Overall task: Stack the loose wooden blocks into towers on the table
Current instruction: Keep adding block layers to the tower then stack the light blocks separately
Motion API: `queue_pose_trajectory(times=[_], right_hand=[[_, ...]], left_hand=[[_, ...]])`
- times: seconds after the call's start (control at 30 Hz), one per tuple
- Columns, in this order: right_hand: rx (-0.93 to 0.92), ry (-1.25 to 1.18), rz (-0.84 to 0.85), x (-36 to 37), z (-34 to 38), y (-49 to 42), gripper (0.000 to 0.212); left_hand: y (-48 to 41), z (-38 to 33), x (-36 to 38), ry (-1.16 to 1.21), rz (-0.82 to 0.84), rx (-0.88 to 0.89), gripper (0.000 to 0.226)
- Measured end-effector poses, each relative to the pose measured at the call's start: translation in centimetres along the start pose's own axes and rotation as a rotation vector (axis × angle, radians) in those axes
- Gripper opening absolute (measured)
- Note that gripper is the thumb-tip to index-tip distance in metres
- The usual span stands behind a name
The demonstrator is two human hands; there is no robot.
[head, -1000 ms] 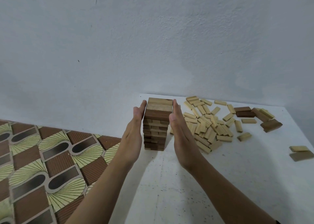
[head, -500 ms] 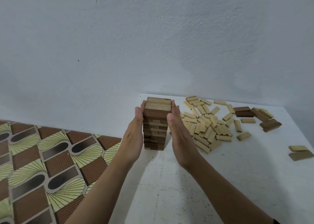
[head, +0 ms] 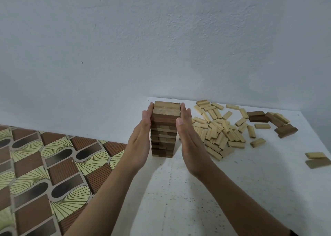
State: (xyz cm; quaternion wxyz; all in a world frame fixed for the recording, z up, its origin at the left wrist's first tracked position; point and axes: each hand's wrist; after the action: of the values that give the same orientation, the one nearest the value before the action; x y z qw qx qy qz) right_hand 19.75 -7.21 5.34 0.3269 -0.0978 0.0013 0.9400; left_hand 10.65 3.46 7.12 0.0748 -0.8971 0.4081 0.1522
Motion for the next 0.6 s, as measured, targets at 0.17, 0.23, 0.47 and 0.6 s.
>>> queue_pose_trajectory(times=[0.17, 0.23, 0.47, 0.6], right_hand=[[-0.034, -0.029, -0.058, -0.5, -0.3, -0.2, 0.055], [-0.040, -0.054, -0.114, -0.9, -0.4, -0.3, 0.056], [-0.261, 0.010, -0.354, -2.6, -0.1, -0.3, 0.035], [-0.339, 0.015, -0.405, -3.7, 0.5, -0.5, 0.015]], left_hand=[[-0.1, 0.7, -0.4, -0.041, -0.039, 0.041, 0.066], [-0.4, 1.2, -0.8, -0.046, -0.099, 0.103, 0.057], [-1.2, 0.6, -2.6, -0.148, -0.346, 0.358, 0.021], [-1.2, -1.1, -3.0, -0.189, -0.398, 0.520, 0.017]])
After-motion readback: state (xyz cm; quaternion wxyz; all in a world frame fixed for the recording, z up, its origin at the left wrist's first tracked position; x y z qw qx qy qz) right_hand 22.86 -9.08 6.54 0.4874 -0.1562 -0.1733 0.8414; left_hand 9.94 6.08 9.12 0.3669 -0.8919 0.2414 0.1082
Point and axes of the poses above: each hand's wrist, its own y-axis away from the middle knuckle, its own x-axis out of the palm, z = x × y, and after that the axes turned 6 degrees about -y, right-handed
